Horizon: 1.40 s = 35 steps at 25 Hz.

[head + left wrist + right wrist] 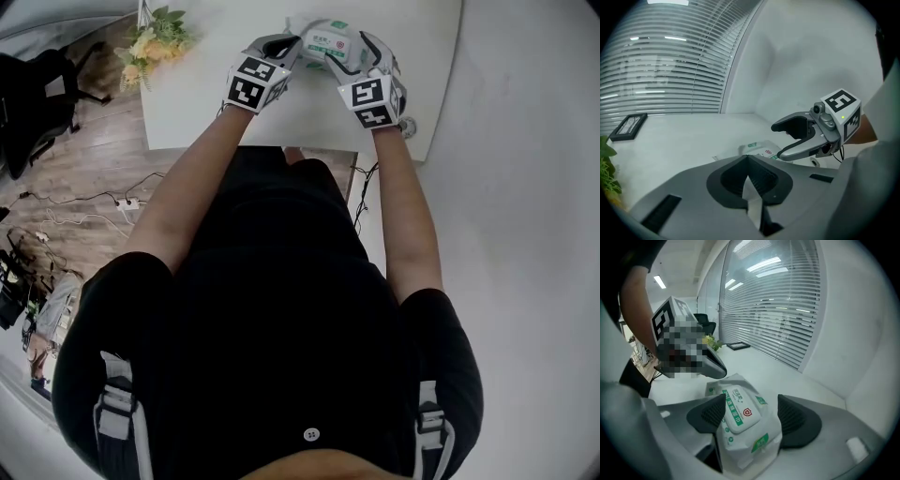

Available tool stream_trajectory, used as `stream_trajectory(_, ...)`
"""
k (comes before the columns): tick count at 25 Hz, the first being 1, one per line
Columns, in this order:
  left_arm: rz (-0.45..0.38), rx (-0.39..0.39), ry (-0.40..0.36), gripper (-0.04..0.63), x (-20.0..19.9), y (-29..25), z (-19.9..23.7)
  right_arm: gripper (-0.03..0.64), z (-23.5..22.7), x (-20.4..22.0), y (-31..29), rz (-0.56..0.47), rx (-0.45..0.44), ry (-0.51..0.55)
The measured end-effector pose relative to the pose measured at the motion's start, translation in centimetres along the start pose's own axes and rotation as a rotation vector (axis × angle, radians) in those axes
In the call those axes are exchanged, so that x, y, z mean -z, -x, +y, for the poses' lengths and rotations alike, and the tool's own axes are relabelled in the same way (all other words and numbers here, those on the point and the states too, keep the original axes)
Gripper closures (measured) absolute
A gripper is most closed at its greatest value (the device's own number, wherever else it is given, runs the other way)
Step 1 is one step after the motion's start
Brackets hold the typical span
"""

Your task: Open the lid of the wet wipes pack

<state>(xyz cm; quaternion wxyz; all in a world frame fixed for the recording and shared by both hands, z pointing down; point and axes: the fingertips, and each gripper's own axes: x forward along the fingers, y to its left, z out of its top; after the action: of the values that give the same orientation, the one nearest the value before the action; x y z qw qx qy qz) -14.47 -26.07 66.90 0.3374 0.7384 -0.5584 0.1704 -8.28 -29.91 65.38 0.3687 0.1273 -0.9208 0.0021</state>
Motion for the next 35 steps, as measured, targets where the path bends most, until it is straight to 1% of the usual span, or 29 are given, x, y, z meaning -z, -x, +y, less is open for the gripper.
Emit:
stream_trajectory(9,0.029,-0.006,0.023,0.588,1.1,-1.5,0.2,0.252,1.3,1.2,-0.8,0.061,-0.011,0.138)
stream_trajectory(16,0.052,-0.009,0.029,0.588,2.0,-1.8,0.0,0.252,2.1,1.8,-1.6,0.098,-0.012,0.243)
stream_trajectory(21,0.057,-0.012,0.031,0.588,2.3,-1.9,0.1,0.256,2.5,2.3,-2.2,0.124,-0.02,0.299)
stream_trajectory(28,0.064,-0.023,0.027,0.588,2.7,-1.8,0.2,0.332,3.4,2.1,-2.3,0.14,-0.028,0.402)
stream_trajectory(31,0.065,-0.023,0.029,0.588,3.0,-1.9,0.1,0.35,3.6,2.2,-2.3,0.145,-0.034,0.419)
stream_trajectory(35,0.07,-0.031,0.007,0.588,3.1,-2.0,0.1,0.39,4.0,2.0,-2.0,0.141,-0.04,0.446)
